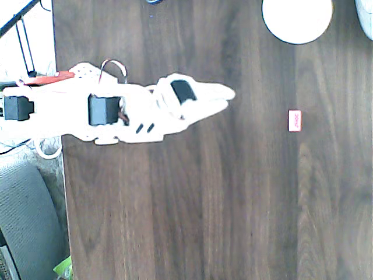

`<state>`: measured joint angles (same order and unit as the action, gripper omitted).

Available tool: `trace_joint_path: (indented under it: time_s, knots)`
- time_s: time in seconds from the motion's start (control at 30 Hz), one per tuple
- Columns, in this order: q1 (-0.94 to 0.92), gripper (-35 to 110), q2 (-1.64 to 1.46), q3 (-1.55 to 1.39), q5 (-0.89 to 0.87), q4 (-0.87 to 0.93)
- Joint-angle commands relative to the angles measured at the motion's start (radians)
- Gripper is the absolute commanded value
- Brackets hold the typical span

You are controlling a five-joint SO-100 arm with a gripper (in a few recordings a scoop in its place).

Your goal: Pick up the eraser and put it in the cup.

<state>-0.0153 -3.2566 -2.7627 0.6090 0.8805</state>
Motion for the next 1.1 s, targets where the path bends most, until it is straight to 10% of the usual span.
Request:
trace_joint_path:
  time_s: [0.0, 0.47, 1.07]
  knots:
    - [-0.048, 15, 0.02, 0.103, -0.118, -0.08]
    - [-0.106, 20, 1.289, 0.9, -0.413, 0.074]
    - [-0.115, 20, 1.832, 1.355, -0.506, 0.262]
